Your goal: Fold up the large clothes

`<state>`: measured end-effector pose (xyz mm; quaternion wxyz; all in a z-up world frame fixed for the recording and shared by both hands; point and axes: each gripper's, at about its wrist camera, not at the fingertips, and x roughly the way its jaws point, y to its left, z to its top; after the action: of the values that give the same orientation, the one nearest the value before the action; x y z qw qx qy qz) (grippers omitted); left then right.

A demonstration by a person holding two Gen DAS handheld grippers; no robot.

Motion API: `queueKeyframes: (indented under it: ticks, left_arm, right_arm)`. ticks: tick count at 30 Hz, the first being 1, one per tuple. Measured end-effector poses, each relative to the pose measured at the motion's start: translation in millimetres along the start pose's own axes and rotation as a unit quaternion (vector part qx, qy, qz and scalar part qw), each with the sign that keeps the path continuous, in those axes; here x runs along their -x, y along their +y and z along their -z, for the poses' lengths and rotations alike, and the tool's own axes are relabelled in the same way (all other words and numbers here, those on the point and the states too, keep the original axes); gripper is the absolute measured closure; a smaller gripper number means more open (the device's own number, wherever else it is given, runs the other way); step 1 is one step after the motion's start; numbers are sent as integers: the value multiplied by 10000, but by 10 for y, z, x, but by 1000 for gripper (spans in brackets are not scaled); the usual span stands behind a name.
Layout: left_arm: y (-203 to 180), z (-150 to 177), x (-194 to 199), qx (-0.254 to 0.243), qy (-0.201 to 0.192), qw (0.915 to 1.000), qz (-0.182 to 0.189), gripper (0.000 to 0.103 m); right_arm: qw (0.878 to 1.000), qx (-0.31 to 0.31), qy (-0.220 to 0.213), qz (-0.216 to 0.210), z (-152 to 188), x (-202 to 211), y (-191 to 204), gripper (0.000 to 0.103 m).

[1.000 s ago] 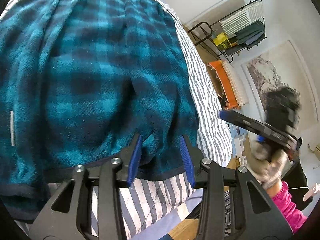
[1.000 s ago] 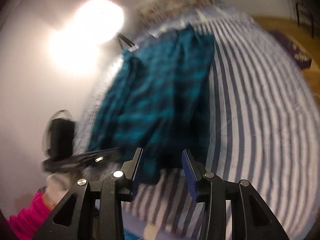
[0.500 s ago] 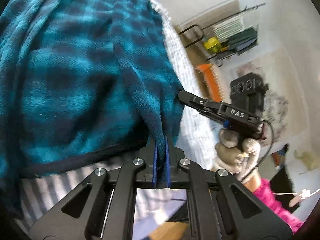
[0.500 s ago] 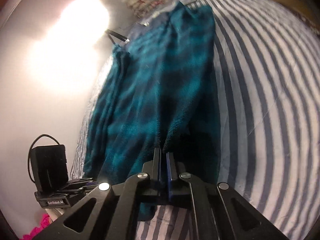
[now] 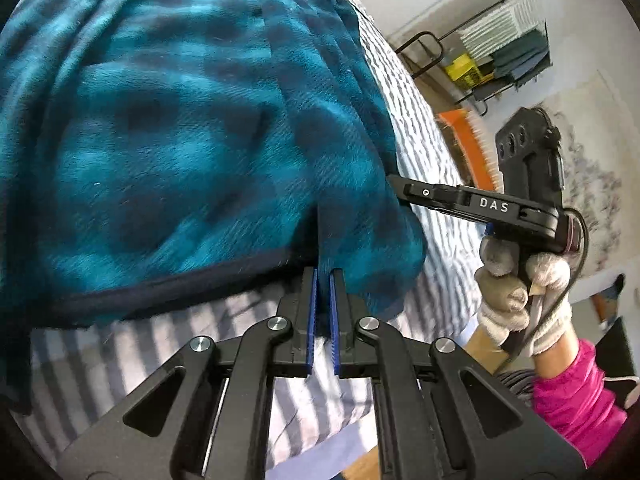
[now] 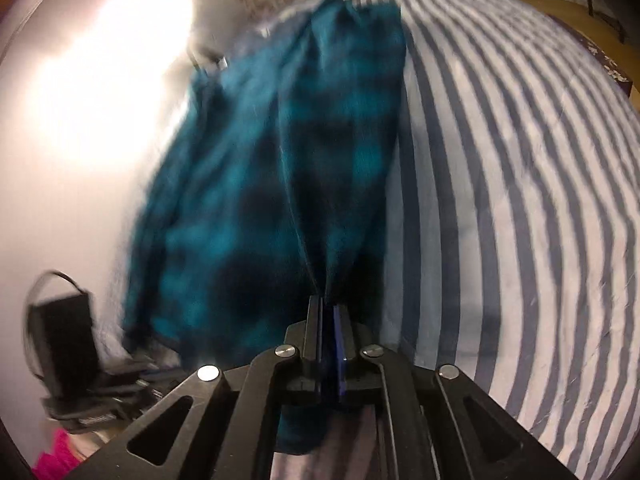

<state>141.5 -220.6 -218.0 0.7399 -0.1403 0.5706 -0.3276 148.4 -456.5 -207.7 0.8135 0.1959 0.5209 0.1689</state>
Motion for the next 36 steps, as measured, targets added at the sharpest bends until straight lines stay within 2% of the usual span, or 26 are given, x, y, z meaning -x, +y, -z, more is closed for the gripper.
queueKeyframes:
  ticks: [3,4,5,7,9,11,13,15,16,17,20,24,27,29,30,31,33,35,36]
  left_arm:
    - [-154,92,235,-412,-260,9979,-431,99]
    - [-215,109,301,-489,-348,9970,-497,99]
    - [-297,138,401,-625,-516,9951,-573,99]
    - [-476,156,517,-871,-737,9915,-626,99]
    - [-671,163,509,-1082,-806,9891,-596,92]
    - [-878,104,389,-1272,-765,9877,-487,68]
    - [-1044,71,261,-1374,-775,9866,-423,63]
    - [-1234,4,28,-1545,-703,9840,-537,58]
    - [-1291,-50,-82,-1591,-633,9833,-615,44]
    - [-1345,-97,-242,-1608,-499,9830,-738,38]
    - [-1400,-194,-639,-1609,-248,9809,-1068,38]
    - [-1371,-222,-1014,-1703,-3,9696,-1757,38]
    - [-1251,-189,-1116,-1730,10,9661,-1917,40]
    - [-1202,-177,-1090,-1837,-153,9627,-1981,65]
    - [-1177,-183,-1059,-1897,-196,9634,-1885,72]
    - [-1155,-197,-1027,-1874,-208,9657,-1783,88]
    - [-1030,-284,-906,-1461,-183,9798,-1355,90]
    - [-868,-339,-656,-813,-337,9940,-650,91]
    - [-856,-345,-568,-681,-404,9957,-484,91]
  right_arm:
    - [10000,22,-66,-67,1,100,1,86]
    - [9997,45,-208,-133,-5,201,9,72]
    - [9989,58,-419,-184,2,347,11,66]
    - [9960,78,-843,-297,19,636,-9,64]
    - [9932,68,-1127,-281,32,835,-43,64]
    - [9897,60,-1415,-232,63,1030,-115,63]
    - [9873,48,-1578,-178,80,1168,-148,63]
    - [9848,-38,-1727,-177,91,1320,-247,62]
    - [9831,-126,-1817,-210,102,1394,-314,62]
    - [9818,-188,-1874,-237,90,1483,-370,62]
    - [9771,-399,-2065,-311,98,1610,-525,61]
    - [9751,-530,-2123,-373,71,1676,-644,61]
    - [9754,-552,-2089,-424,6,1666,-683,61]
    - [9757,-589,-2051,-502,-34,1624,-691,61]
    - [9761,-609,-2012,-553,-60,1591,-694,61]
    - [9766,-632,-1973,-575,-85,1554,-694,61]
    - [9774,-705,-1899,-609,-133,1474,-697,60]
    - [9784,-810,-1816,-572,-220,1360,-698,60]
    - [9788,-851,-1781,-542,-253,1308,-693,59]
